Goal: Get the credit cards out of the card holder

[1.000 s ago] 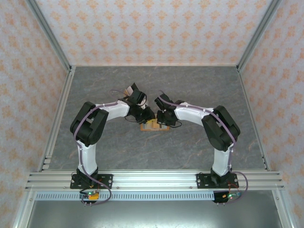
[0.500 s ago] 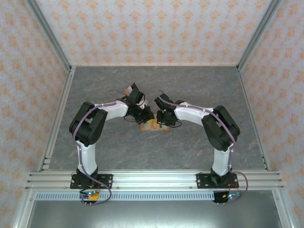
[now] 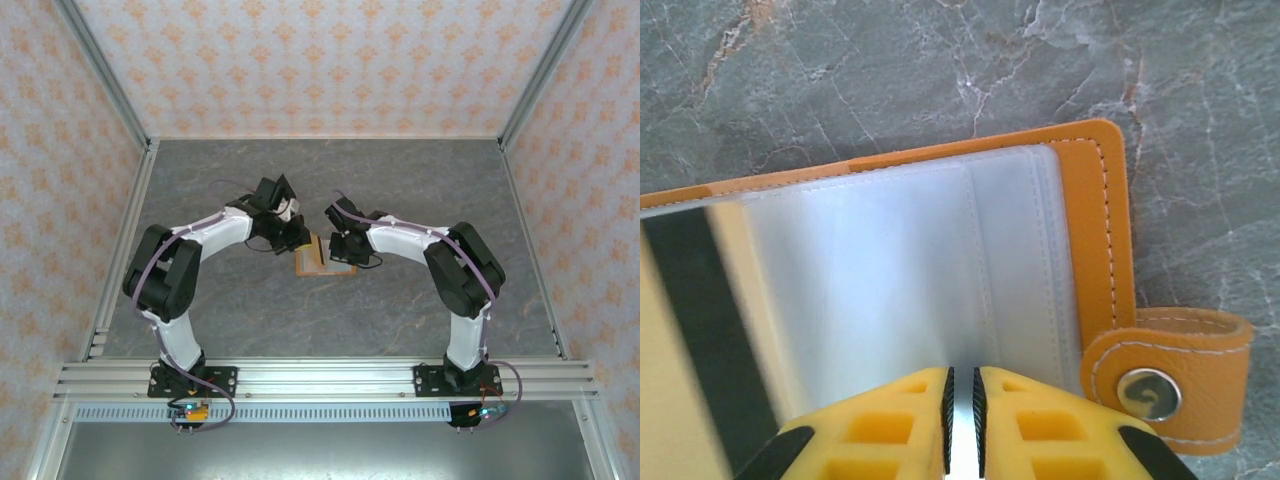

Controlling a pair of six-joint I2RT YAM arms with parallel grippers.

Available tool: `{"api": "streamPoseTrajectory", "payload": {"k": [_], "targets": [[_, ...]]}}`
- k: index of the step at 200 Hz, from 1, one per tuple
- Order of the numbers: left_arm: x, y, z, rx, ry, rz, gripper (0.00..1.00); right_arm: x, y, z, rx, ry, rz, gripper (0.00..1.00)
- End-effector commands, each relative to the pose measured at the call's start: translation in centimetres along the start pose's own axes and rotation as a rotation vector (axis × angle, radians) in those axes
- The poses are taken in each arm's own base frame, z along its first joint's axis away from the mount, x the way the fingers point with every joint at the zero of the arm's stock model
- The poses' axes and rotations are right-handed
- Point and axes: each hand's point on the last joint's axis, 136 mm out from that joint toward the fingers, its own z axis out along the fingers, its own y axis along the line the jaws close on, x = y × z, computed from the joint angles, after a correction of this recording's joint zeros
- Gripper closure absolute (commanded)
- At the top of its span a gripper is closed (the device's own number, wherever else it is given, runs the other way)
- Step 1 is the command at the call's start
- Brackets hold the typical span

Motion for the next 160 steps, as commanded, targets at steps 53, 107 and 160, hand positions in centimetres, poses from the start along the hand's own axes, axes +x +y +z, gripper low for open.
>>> {"api": "streamPoseTrajectory", "payload": {"k": [53,107,160], "targets": [[-2.0,-1.0,-9.2,0.026,-0.205,0.003,0.96,-2.8,7.5,-7.5,-0.418,-0.094,-0.019,0.49],[-4.2,-4.6,-13.5,0.32,-0.297,-0.085,0.96,-7.3,13.1,-12.4,-0.889,-0.074,0.185,0.25],[-5.6,-5.0,-15.4,0.395,-0.315,-0.11,0.96,-8.5,15.9,-14.4,-1.027,0.009,0.231,0.25]]}}
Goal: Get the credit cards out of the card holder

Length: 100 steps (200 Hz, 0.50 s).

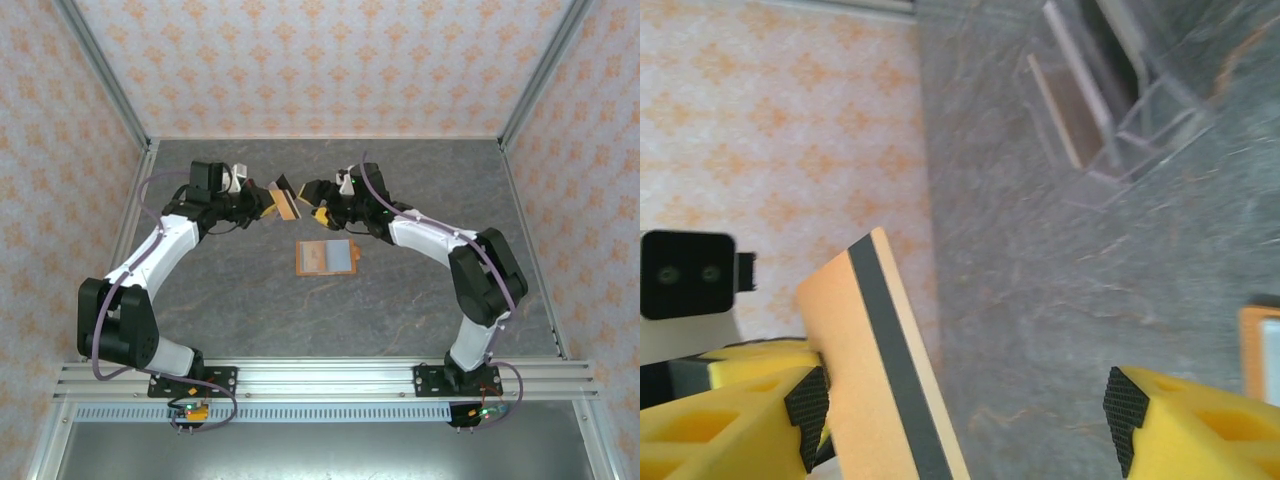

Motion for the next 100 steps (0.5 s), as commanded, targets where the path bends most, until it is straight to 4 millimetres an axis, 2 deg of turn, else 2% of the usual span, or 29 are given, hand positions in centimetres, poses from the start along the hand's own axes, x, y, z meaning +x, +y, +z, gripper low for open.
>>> {"api": "streamPoseTrajectory", "payload": {"k": [1,37,100], "targets": [[-0.6,-2.0,-0.8,0.101,-0.001,-0.009,0.96,0.2,3.9,0.4,-0.142,0.056,0.03,0.25],[-1.6,-2.0,-0.9,0.134,-0.02,-0.041,0.97,0.7,5.0,0.4,-0.219,0.102,0.062,0.3],[-1.9,-1.5,-0.9,0.143,-0.025,-0.066,0.98,1.4,6.1,-0.3,-0.258,0.123,0.039,0.57]]}}
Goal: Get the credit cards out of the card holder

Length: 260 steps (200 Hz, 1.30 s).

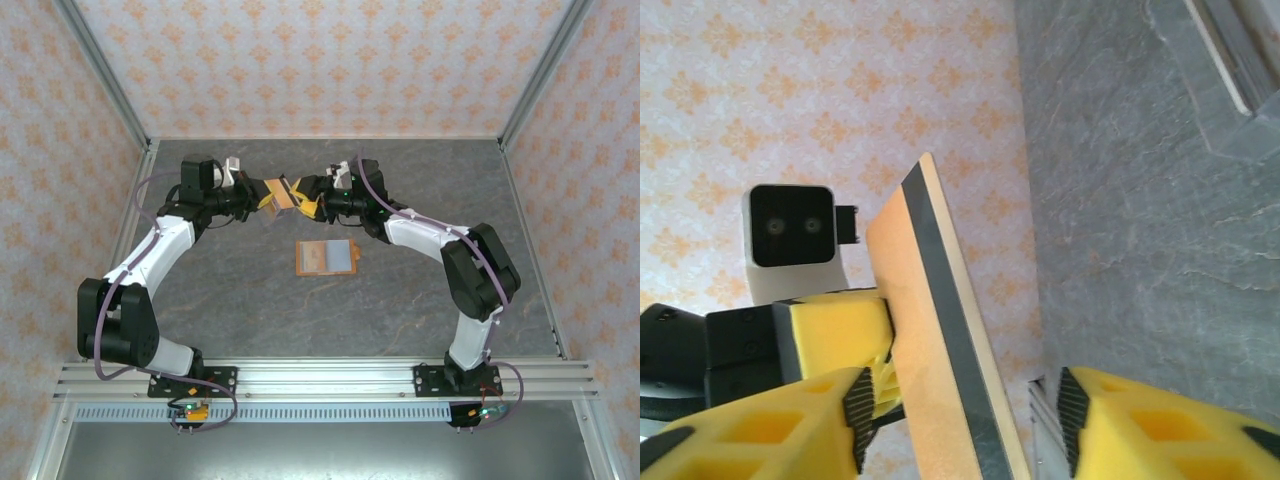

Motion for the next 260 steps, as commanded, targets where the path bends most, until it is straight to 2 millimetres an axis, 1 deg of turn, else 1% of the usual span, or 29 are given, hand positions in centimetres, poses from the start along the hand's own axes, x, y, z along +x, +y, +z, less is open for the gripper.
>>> {"api": "streamPoseTrajectory", "payload": {"k": [1,44,55,72,85,87,91,108,118,119,120,124,128,140,161,166,170,178,192,214,233,260], "targets": [[-0.2,-0.1,-0.1,0.033,0.005,-0.006,0.98,0.8,2.5,-0.3,-0.076,0.03,-0.055,0.57],[-0.2,0.3,-0.1,0.029,0.006,-0.015,0.99,1.3,2.9,-0.2,-0.086,0.049,-0.077,0.7],[-0.1,0.4,-0.1,0.023,0.008,-0.017,1.0,1.4,2.8,-0.2,-0.081,0.05,-0.084,0.76],[0.0,1.1,-0.2,-0.012,0.013,-0.02,1.0,1.6,2.3,0.1,-0.035,0.051,-0.136,0.88],[0.1,2.4,-0.5,-0.079,0.009,-0.02,1.0,1.6,1.0,0.3,0.071,0.033,-0.195,0.92],[0.0,2.7,-0.6,-0.092,0.004,-0.02,0.98,1.5,0.9,0.3,0.086,0.026,-0.219,0.93],[0.0,3.3,-0.8,-0.124,0.0,-0.027,0.92,1.7,0.2,0.4,0.136,0.023,-0.242,0.94],[-0.1,6.1,-2.0,-0.259,-0.027,-0.034,0.63,1.4,-1.6,0.4,0.322,-0.016,-0.366,0.97],[-0.3,7.5,-2.6,-0.313,-0.044,-0.039,0.49,1.2,-2.5,0.7,0.403,-0.027,-0.433,0.98],[-0.4,7.6,-2.7,-0.319,-0.047,-0.037,0.49,1.2,-2.6,0.7,0.411,-0.029,-0.438,0.98],[-0.3,7.8,-2.8,-0.324,-0.047,-0.041,0.46,1.1,-2.8,0.8,0.419,-0.03,-0.442,0.98],[-0.5,8.3,-3.0,-0.344,-0.053,-0.041,0.4,1.0,-3.0,1.0,0.443,-0.036,-0.463,0.98],[-0.5,8.9,-3.3,-0.366,-0.059,-0.04,0.35,0.8,-3.3,1.1,0.465,-0.042,-0.483,0.99],[-0.9,10.8,-4.1,-0.44,-0.082,-0.042,0.26,0.2,-4.1,1.8,0.525,-0.059,-0.553,0.99],[-1.4,13.7,-5.5,-0.543,-0.104,-0.056,0.18,-0.9,-4.9,3.4,0.603,-0.093,-0.672,0.99],[-1.4,14.2,-5.7,-0.557,-0.108,-0.058,0.16,-1.3,-5.2,3.8,0.625,-0.107,-0.693,0.99],[-1.5,14.6,-5.9,-0.568,-0.11,-0.06,0.15,-1.6,-5.1,4.1,0.632,-0.12,-0.711,1.0],[-1.5,15.3,-6.2,-0.591,-0.115,-0.062,0.12,-2.2,-5.4,4.8,0.665,-0.143,-0.744,1.0],[-1.4,16.0,-6.6,-0.617,-0.116,-0.056,0.1,-3.1,-6.0,5.9,0.72,-0.185,-0.797,1.0],[-1.4,16.4,-7.0,-0.635,-0.122,-0.043,0.03,-4.5,-6.3,7.4,0.743,-0.224,-0.824,1.0],[-1.3,16.4,-7.2,-0.639,-0.116,-0.036,0.01,-5.4,-6.3,8.5,0.744,-0.235,-0.852,1.0],[-1.4,16.3,-7.1,-0.63,-0.113,-0.038,0.0,-6.0,-7.0,9.7,0.755,-0.218,-0.893,1.0]]}}
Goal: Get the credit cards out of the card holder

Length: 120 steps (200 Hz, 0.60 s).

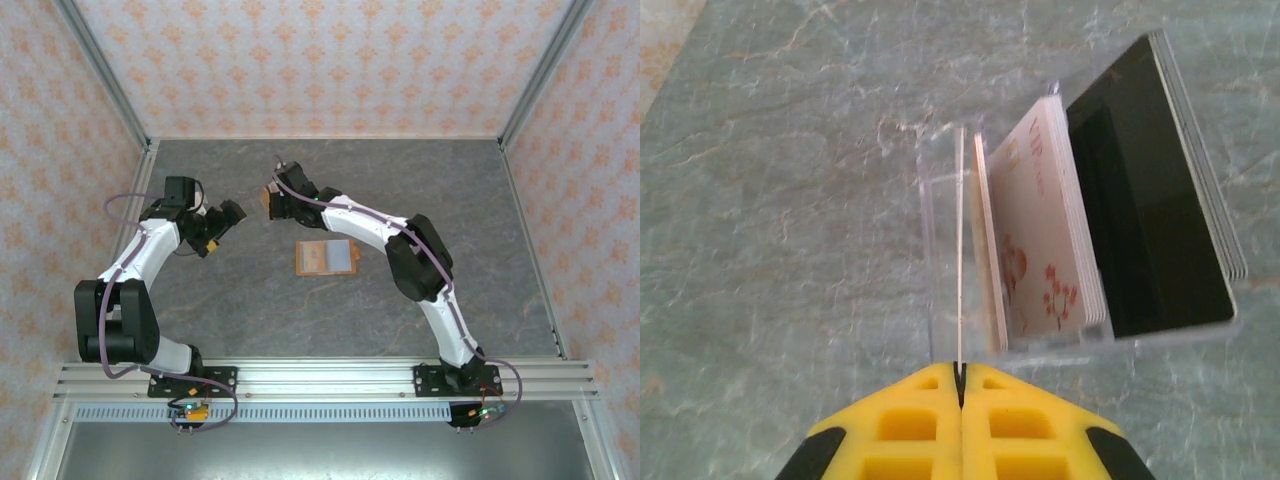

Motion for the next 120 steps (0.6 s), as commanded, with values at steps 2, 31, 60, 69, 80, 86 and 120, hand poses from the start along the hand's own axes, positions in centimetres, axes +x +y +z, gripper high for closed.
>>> {"api": "streamPoseTrajectory", "payload": {"k": [2,31,60,69,80,86,120], "targets": [[0.1,1.2,0.0,-0.044,0.007,0.008,0.0,-2.0,-0.2,0.4,0.045,-0.056,-0.072,1.0],[0.2,1.1,0.3,-0.032,0.021,0.005,0.0,-1.5,-0.4,1.7,0.057,-0.035,-0.121,1.0],[0.4,1.2,0.6,-0.032,0.033,0.001,0.0,-1.2,-0.4,2.3,0.055,-0.019,-0.151,0.99],[0.4,1.2,0.7,-0.029,0.034,0.001,0.0,-1.1,-0.5,2.4,0.057,-0.017,-0.158,0.98],[0.5,1.2,0.7,-0.029,0.037,-0.001,0.0,-1.0,-0.5,2.4,0.056,-0.012,-0.166,0.95],[0.5,1.2,0.7,-0.027,0.037,0.0,0.0,-0.9,-0.3,2.4,0.045,-0.007,-0.175,0.92],[0.6,0.7,0.6,-0.003,0.045,-0.004,0.0,-1.5,0.5,1.3,0.015,-0.004,-0.179,0.75]]}}
